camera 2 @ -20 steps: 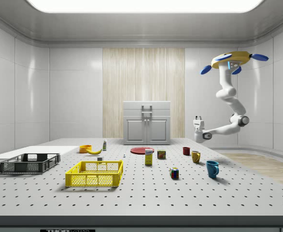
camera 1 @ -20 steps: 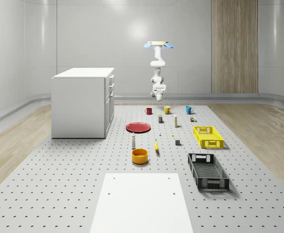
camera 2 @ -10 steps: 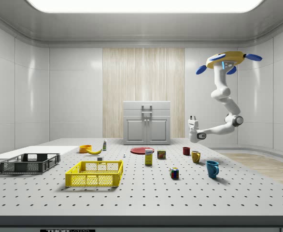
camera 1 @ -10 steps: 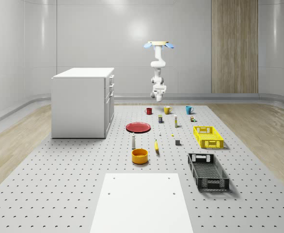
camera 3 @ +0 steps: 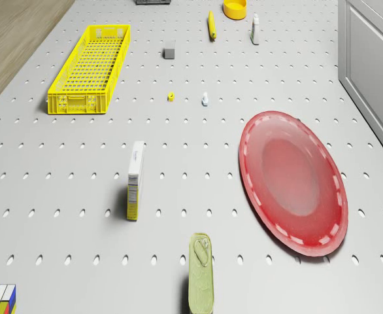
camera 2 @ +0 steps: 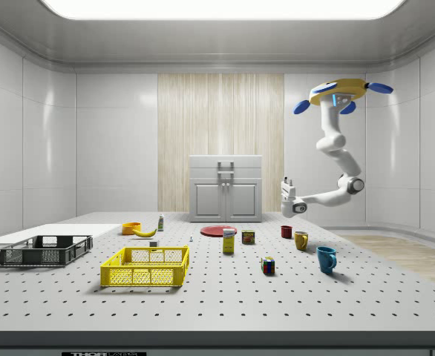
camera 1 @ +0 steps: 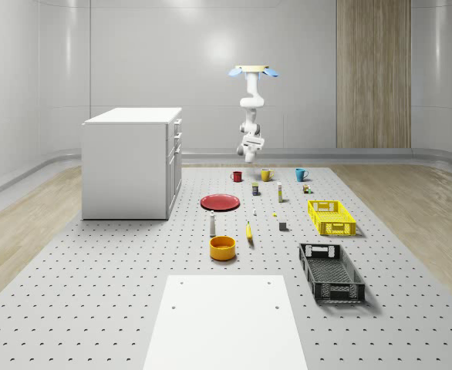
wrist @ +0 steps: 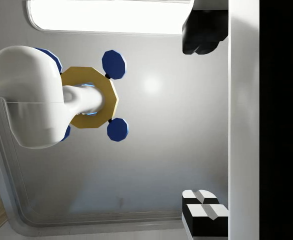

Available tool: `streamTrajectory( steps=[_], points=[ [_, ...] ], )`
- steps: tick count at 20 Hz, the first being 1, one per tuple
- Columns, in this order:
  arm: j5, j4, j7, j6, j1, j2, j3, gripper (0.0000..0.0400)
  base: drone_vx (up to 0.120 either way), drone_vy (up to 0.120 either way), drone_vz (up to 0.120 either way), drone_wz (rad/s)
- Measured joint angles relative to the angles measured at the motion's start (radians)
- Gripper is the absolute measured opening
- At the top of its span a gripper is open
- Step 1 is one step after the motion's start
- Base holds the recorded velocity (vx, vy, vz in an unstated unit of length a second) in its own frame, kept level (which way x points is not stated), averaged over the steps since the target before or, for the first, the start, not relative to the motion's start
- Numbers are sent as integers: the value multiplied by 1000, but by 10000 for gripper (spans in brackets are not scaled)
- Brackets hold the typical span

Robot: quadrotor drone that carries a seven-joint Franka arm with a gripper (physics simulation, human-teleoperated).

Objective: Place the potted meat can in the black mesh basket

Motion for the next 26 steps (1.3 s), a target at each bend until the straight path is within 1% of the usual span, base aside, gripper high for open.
streamTrajectory(
  steps=[4,7,10,13,14,16,19,23,26],
  points=[
    [-165,-34,24,8,-37,-9,116,400,120,0,0,0],
    [-369,-102,57,18,-84,-25,254,400,120,0,0,0],
    [-655,-235,118,31,-156,-55,435,400,120,0,0,0],
    [-994,-426,219,31,-259,-97,626,400,120,0,0,0],
    [-1107,-492,261,24,-303,-112,685,400,120,0,0,0],
    [-1314,-607,351,-6,-403,-141,788,400,120,0,-80,0],
    [-1547,-723,479,-74,-566,-180,908,400,120,0,-120,0],
    [-1715,-792,604,-160,-748,-229,1009,400,120,0,-120,0],
    [-1772,-811,664,-200,-840,-260,1054,400,120,0,-120,0]
  ],
)
